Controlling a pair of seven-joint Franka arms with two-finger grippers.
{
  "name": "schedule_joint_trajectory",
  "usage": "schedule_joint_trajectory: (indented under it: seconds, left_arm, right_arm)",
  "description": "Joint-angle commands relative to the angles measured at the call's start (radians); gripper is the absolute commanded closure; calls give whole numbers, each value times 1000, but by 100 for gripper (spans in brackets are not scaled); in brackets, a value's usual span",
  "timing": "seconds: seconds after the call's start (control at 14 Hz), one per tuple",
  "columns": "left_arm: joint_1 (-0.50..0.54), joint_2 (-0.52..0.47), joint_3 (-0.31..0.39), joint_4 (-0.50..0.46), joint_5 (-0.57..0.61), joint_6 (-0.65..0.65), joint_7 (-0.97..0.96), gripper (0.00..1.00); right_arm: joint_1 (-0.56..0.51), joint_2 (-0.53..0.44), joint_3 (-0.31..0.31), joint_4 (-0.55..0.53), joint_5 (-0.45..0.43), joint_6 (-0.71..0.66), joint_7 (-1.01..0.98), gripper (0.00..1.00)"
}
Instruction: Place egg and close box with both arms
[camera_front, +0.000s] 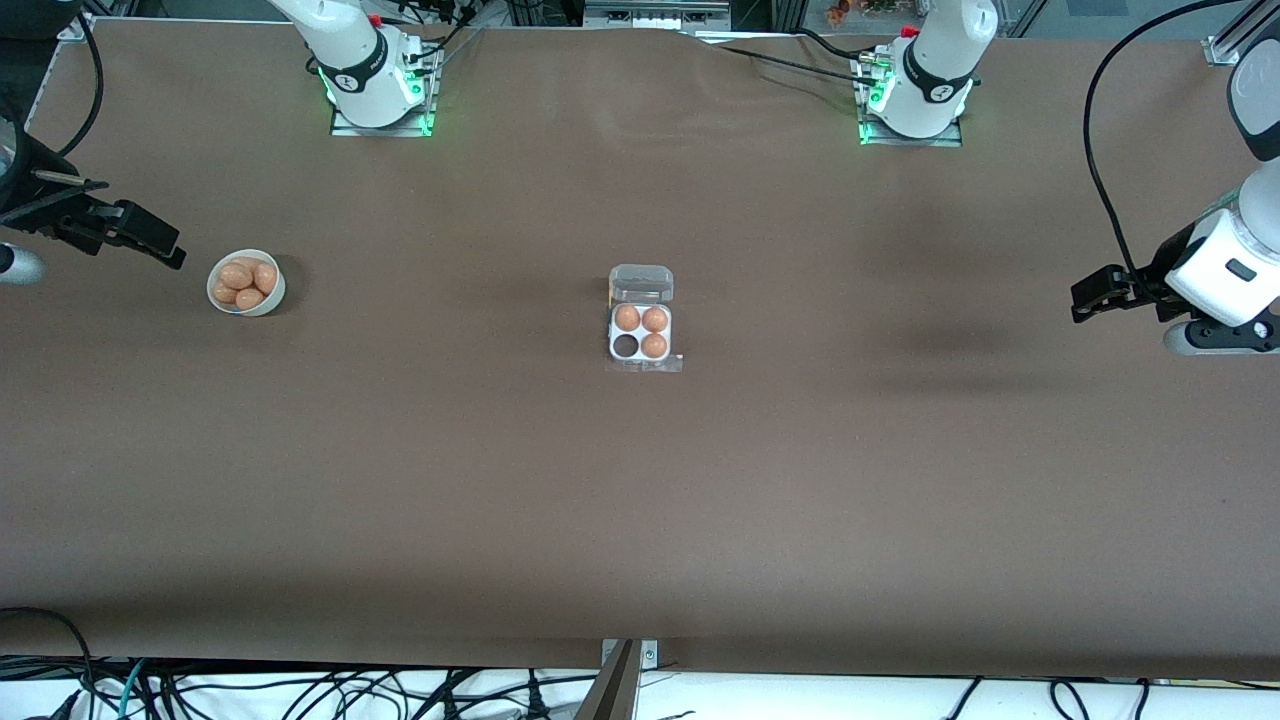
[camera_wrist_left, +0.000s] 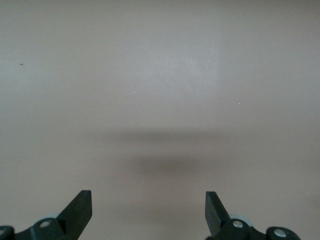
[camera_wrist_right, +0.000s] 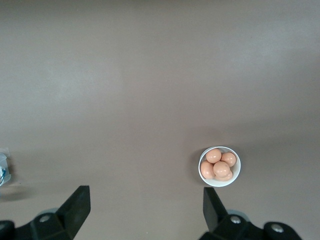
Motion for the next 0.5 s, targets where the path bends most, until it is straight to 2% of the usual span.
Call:
schedule_joint_trajectory:
  seconds: [0.0, 0.43]
  left_arm:
    - [6, 16, 1, 31, -23, -12, 17, 0]
    - [8, 16, 2, 32, -21, -12, 19, 0]
  right_arm:
    - [-9, -3, 2, -2, 5, -8, -22, 0]
    - [-35, 102, -19, -5, -23, -69, -129, 0]
